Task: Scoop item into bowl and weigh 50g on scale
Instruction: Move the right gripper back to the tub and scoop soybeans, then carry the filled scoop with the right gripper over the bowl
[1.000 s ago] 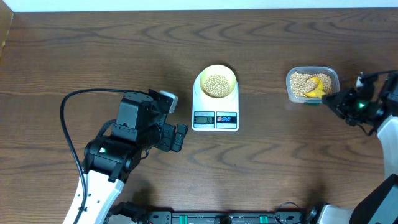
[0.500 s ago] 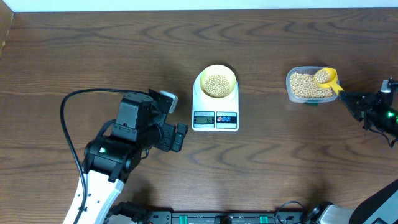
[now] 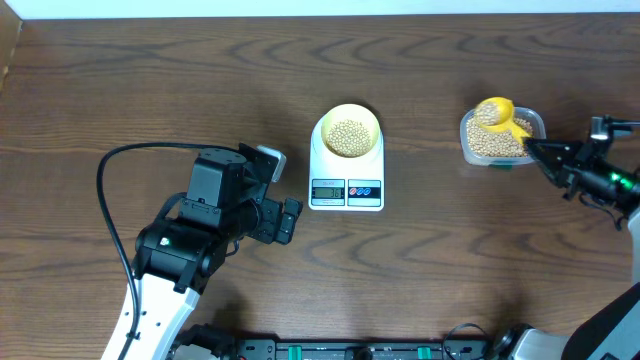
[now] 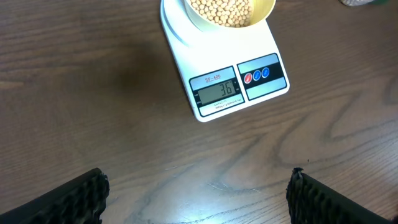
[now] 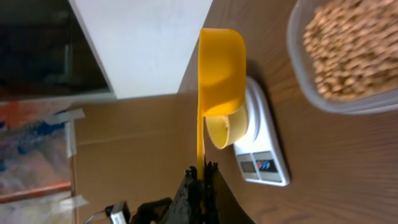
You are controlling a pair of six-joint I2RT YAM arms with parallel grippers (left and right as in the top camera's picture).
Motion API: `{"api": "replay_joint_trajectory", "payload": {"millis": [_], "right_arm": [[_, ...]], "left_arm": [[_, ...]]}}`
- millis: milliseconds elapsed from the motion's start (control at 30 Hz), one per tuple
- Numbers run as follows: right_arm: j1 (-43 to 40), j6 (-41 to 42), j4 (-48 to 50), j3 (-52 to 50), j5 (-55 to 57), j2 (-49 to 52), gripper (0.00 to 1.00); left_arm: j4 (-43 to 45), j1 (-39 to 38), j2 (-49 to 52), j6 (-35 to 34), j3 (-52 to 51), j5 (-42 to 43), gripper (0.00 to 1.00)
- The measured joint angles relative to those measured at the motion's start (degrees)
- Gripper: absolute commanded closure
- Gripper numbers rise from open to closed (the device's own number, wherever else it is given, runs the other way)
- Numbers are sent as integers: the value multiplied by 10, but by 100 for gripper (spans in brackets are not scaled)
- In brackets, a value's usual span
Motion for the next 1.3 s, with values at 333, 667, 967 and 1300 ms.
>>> {"api": "replay_joint_trajectory", "payload": {"millis": [333, 667, 967, 1300], "right_arm": [[137, 72, 79, 0, -5, 0, 99], [285, 188, 213, -2, 57, 1, 99], [400, 176, 233, -2, 186, 1, 99], [493, -33, 233, -2, 388, 1, 99]], "left_arm": [[0, 0, 0, 0, 0, 0, 6], [0, 0, 0, 0, 0, 0, 6], [0, 0, 0, 0, 0, 0, 6], [0, 0, 0, 0, 0, 0, 6]]}}
